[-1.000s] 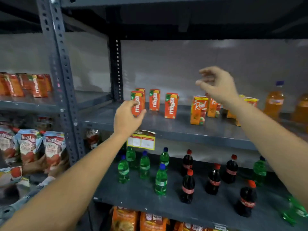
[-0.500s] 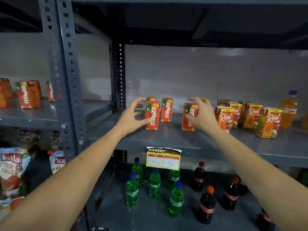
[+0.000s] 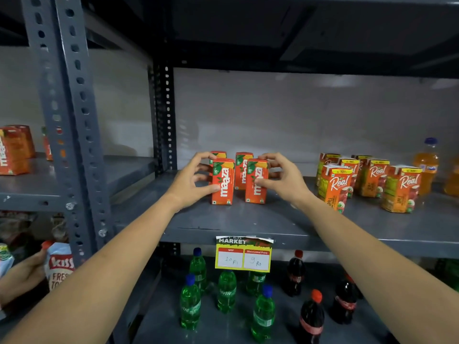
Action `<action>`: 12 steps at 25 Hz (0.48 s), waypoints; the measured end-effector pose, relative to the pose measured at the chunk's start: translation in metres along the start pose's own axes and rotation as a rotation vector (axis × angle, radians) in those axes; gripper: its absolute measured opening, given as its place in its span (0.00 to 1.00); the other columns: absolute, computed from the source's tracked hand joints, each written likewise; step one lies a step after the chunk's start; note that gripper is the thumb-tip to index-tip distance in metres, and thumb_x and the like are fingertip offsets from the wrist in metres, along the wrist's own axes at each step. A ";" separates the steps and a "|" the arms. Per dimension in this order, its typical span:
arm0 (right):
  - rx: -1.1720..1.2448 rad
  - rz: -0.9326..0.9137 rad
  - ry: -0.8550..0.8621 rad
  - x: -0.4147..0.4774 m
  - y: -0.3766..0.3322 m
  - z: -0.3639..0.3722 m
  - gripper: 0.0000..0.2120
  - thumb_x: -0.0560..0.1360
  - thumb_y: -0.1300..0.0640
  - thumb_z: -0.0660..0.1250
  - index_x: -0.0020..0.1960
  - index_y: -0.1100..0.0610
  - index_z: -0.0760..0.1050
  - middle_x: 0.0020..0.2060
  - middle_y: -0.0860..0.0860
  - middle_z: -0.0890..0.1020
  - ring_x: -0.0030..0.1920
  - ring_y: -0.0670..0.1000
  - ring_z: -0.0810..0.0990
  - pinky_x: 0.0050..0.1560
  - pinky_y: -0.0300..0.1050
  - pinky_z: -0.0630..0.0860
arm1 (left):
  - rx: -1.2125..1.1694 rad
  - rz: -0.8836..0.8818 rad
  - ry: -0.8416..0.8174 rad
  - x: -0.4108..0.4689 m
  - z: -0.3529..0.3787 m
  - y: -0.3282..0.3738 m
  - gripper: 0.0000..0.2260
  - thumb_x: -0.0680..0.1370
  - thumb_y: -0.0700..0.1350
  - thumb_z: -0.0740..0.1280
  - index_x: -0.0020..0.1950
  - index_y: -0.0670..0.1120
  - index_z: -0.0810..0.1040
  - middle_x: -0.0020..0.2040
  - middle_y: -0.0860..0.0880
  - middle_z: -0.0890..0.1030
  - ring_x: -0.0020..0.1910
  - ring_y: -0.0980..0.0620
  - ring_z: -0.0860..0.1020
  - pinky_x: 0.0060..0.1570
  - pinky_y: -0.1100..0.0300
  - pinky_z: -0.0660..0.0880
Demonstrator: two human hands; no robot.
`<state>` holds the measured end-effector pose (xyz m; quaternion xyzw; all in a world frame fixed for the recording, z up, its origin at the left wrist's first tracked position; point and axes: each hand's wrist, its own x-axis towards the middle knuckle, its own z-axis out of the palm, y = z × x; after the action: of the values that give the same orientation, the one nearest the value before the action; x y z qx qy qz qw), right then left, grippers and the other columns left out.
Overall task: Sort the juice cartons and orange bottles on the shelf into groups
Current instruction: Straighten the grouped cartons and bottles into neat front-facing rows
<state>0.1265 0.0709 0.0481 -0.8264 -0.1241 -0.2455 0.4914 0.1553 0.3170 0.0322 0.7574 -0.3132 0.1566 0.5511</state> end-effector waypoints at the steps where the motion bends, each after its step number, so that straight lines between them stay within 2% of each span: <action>1: 0.026 0.009 -0.008 0.003 -0.002 0.005 0.23 0.70 0.61 0.73 0.62 0.49 0.71 0.61 0.53 0.74 0.60 0.55 0.77 0.48 0.57 0.82 | 0.006 0.003 0.004 0.001 -0.001 0.000 0.26 0.69 0.39 0.75 0.60 0.58 0.68 0.58 0.47 0.76 0.55 0.50 0.78 0.47 0.58 0.80; 5: 0.127 0.051 -0.074 0.010 -0.005 0.017 0.23 0.71 0.62 0.72 0.61 0.50 0.69 0.61 0.54 0.74 0.61 0.55 0.75 0.51 0.58 0.81 | 0.012 -0.020 0.017 0.003 -0.006 -0.003 0.26 0.70 0.38 0.74 0.59 0.61 0.68 0.59 0.44 0.76 0.56 0.49 0.78 0.47 0.57 0.80; 8: 0.208 0.117 -0.120 0.013 -0.002 0.017 0.25 0.70 0.64 0.73 0.60 0.50 0.67 0.57 0.56 0.76 0.58 0.54 0.77 0.52 0.57 0.81 | -0.003 -0.028 0.022 0.002 -0.007 -0.004 0.27 0.70 0.36 0.73 0.62 0.57 0.67 0.59 0.43 0.76 0.57 0.49 0.78 0.49 0.55 0.80; 12: 0.294 0.207 -0.153 0.015 0.001 0.018 0.26 0.67 0.68 0.74 0.60 0.56 0.67 0.52 0.56 0.78 0.56 0.55 0.79 0.54 0.53 0.79 | -0.016 -0.044 0.045 0.002 -0.008 -0.002 0.33 0.69 0.35 0.74 0.66 0.57 0.63 0.58 0.46 0.74 0.55 0.52 0.78 0.49 0.59 0.78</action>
<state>0.1452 0.0857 0.0485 -0.7704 -0.1098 -0.1092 0.6185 0.1595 0.3247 0.0347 0.7558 -0.2853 0.1591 0.5676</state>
